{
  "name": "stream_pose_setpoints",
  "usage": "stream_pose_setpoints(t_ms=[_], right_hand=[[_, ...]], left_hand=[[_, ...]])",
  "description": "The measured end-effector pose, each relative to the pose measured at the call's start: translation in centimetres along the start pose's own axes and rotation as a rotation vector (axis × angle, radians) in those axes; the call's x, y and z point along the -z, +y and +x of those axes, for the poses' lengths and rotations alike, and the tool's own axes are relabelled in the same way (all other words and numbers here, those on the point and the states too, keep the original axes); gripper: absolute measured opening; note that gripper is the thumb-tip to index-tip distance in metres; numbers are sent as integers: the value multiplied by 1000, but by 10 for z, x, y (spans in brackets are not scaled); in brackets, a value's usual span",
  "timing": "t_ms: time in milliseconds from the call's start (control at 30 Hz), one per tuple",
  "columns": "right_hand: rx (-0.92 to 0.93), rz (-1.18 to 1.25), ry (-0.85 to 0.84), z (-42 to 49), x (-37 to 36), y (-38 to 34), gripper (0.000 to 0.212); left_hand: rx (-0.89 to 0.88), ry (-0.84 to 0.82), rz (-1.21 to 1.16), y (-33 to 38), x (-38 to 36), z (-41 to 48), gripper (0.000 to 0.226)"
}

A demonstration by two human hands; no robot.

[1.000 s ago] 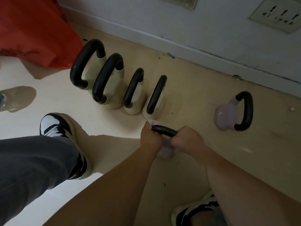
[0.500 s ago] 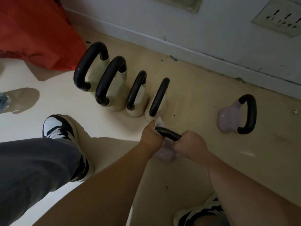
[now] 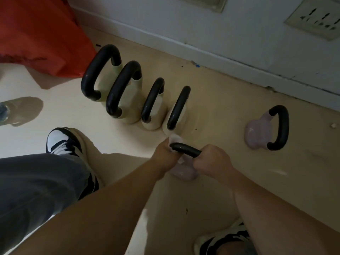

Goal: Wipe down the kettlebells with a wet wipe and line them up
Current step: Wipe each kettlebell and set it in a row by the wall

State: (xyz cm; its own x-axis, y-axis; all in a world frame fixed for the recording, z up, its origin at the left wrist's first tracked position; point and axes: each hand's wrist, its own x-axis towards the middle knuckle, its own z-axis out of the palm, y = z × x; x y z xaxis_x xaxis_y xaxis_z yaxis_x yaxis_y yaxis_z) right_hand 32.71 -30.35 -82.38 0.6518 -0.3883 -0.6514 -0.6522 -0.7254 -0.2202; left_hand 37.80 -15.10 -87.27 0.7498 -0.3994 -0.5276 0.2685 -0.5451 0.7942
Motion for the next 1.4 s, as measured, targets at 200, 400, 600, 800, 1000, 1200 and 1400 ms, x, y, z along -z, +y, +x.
stream_pose_setpoints(t_ms=[200,400,600,800,1000,1200,1400], right_hand=[[-85,51,17,1,2,12,22],[38,-25,-15,0,-2,0,34],[-29,20,10,1,2,1,16],[-72,100,13,6,-1,2,16],[-73,130,7,6,-2,11,16],[167,-161,-79,1,1,-5,29],[247,-290,27,-18,-12,0,45]], left_hand=[[-305,239,489,34,-23,-4,14],[-877,73,823,18,-7,12,17],[15,119,-158,10,-15,-4,10],[169,81,-61,14,-16,3,27],[-459,-67,795,47,-23,19,55],[-712,1,868,35,-7,-6,38],[-366,15,848,23,-3,-45,19]])
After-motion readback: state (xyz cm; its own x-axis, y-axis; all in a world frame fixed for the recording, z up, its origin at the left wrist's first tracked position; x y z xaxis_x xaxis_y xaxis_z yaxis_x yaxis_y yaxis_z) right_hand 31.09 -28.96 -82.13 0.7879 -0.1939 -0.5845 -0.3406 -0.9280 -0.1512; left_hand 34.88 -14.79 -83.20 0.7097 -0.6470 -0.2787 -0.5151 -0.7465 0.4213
